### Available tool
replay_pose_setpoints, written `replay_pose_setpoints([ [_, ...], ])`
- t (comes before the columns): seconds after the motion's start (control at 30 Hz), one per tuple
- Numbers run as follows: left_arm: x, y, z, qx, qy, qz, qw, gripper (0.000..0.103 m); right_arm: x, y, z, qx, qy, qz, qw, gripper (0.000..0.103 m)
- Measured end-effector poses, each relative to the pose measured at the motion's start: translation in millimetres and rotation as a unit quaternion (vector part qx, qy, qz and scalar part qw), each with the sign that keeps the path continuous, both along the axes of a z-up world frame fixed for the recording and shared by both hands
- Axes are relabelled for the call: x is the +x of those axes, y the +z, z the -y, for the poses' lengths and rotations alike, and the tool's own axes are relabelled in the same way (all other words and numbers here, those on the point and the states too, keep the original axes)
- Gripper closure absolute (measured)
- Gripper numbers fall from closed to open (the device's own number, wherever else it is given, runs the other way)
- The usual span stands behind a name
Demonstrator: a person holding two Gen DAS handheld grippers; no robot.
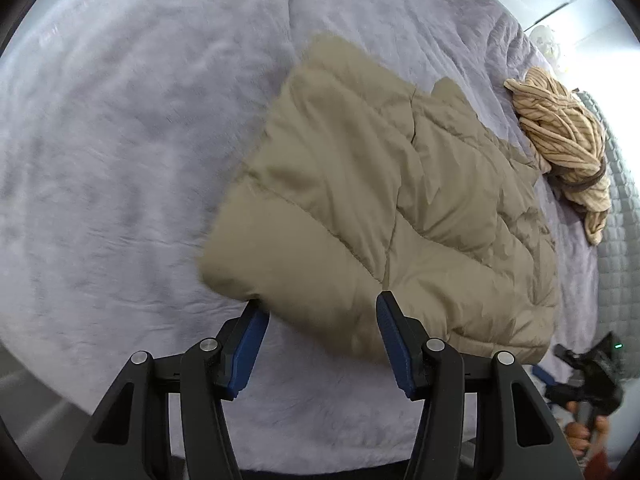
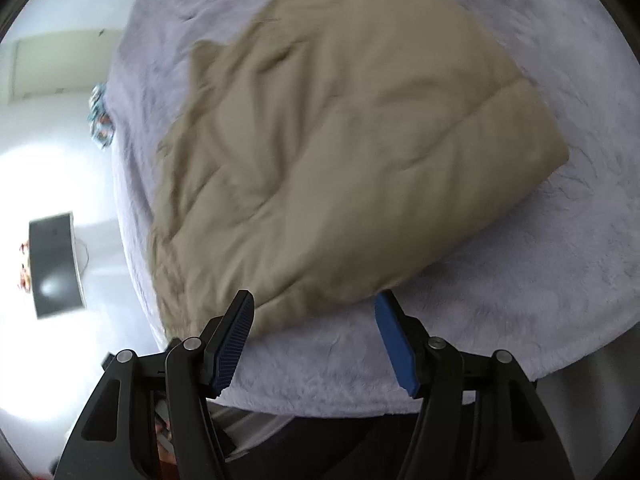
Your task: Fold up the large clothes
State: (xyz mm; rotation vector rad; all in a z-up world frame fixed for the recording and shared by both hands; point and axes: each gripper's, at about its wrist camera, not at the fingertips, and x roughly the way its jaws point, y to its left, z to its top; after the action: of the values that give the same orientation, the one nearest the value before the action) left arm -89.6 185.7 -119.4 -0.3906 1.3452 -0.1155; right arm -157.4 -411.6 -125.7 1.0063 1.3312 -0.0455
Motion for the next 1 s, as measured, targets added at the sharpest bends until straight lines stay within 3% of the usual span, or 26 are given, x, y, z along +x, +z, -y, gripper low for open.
replay_pose_setpoints([
  [0.17, 3, 23, -5, 0.036, -0.012, 0.028, 0.9989, 0.045, 21, 28, -28, -0.033, 0.041, 0.03, 0.998, 0.036],
  [0.2, 7, 25, -4, 0.038, -0.011, 0.028, 0.9988, 0.04, 26, 31, -36, -0.04, 0.052, 0.034, 0.997, 0.036],
  [0.23, 9, 26, -5, 0.042, -0.01, 0.027, 0.9987, 0.016, 24, 30, -44, -0.044, 0.059, 0.037, 0.997, 0.036],
  [0.27, 12, 28, -6, 0.048, -0.009, 0.031, 0.9983, 0.004, 31, 32, -51, -0.051, 0.07, 0.037, 0.996, 0.036],
  [0.43, 27, 31, -4, 0.065, -0.016, 0.036, 0.9971, 0.003, 51, 37, -84, -0.076, 0.102, 0.029, 0.991, 0.036],
  [0.53, 35, 27, -5, 0.069, -0.014, 0.03, 0.997, 0.003, 63, 32, -112, -0.091, 0.124, 0.024, 0.988, 0.024],
  [0.63, 41, 22, -4, 0.081, -0.015, 0.029, 0.9962, 0.003, 82, 29, -128, -0.112, 0.134, 0.027, 0.984, 0.024],
  [0.7, 46, 18, -5, 0.086, -0.02, 0.027, 0.9957, 0.003, 86, 25, -137, -0.128, 0.136, 0.027, 0.982, 0.015],
  [0.73, 48, 17, -6, 0.087, -0.023, 0.026, 0.9956, 0.003, 88, 26, -142, -0.134, 0.136, 0.028, 0.981, 0.002],
  [0.87, 54, 11, -7, 0.088, -0.034, 0.02, 0.9953, 0.003, 100, 18, -161, -0.173, 0.155, 0.029, 0.972, 0.0],
  [1.0, 62, 5, -9, 0.092, -0.049, 0.023, 0.9943, 0.003, 108, 5, -172, -0.17, 0.173, -0.002, 0.97, 0.0],
])
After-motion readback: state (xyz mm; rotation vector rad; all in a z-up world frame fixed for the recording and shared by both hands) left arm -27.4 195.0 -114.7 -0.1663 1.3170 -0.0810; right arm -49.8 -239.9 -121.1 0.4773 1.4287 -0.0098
